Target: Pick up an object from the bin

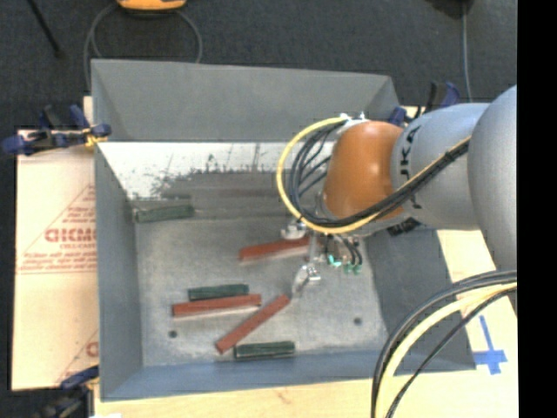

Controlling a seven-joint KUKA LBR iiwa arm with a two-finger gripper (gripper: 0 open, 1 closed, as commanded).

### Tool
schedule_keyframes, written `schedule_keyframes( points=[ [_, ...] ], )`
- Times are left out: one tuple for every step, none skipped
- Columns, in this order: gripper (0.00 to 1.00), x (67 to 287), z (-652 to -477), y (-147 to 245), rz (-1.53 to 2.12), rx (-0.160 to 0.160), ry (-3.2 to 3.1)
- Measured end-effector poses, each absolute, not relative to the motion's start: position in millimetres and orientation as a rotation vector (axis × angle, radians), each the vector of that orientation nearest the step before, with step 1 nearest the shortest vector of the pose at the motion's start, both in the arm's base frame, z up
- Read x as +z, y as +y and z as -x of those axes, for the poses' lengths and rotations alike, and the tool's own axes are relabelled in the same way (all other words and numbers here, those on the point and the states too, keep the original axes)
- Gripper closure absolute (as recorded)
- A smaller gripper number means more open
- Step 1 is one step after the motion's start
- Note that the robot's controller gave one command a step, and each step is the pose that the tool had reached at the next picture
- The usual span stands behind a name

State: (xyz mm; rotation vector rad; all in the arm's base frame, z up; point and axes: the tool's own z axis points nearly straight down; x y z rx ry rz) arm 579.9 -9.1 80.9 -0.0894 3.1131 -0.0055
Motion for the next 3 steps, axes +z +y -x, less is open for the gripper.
schedule_keyframes(
  points=[
    [1.00,80.9,-576.8,-8.1,0.094,-0.003,3.131],
    [1.00,80.9,-576.8,-8.1,0.094,-0.003,3.131],
    [1.00,200.3,-575.4,-4.8,0.065,0.000,3.136]
  ],
)
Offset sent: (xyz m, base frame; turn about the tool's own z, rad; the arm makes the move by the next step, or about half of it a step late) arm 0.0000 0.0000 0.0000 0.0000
